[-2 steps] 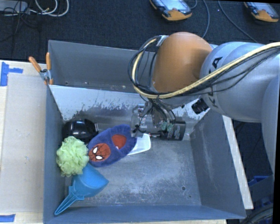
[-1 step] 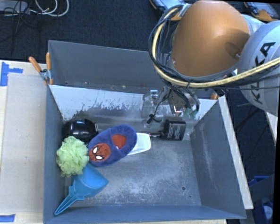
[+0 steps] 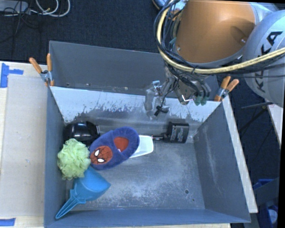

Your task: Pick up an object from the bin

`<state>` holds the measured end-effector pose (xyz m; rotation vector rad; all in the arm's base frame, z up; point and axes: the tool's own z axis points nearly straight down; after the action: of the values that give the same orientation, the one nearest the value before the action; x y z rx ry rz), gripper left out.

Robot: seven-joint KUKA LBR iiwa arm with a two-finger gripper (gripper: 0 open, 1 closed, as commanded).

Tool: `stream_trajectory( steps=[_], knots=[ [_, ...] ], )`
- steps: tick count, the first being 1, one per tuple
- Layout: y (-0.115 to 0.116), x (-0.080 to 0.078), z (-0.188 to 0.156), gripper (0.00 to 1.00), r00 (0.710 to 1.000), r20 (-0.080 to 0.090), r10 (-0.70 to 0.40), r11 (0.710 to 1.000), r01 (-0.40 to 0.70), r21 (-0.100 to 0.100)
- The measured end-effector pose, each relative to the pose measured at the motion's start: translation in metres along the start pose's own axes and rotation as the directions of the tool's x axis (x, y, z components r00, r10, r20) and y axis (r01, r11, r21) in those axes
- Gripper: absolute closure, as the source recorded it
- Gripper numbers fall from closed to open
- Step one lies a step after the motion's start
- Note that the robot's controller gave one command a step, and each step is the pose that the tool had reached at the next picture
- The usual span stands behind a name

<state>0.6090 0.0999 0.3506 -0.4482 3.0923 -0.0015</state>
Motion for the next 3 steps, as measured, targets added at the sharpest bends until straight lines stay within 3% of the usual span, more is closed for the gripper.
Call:
stream_trajectory(
  steps=[1,2,3],
  knots=[
    [-0.019,-0.002,0.143,1.0,0.999,-0.008,0.038,0.999,-0.038,-0.002],
    [-0.036,0.052,0.262,1.0,1.0,-0.017,0.012,1.0,-0.012,-0.004],
    [0.008,-0.004,0.281,1.0,0.993,-0.014,0.114,0.993,-0.114,-0.002]
  ],
)
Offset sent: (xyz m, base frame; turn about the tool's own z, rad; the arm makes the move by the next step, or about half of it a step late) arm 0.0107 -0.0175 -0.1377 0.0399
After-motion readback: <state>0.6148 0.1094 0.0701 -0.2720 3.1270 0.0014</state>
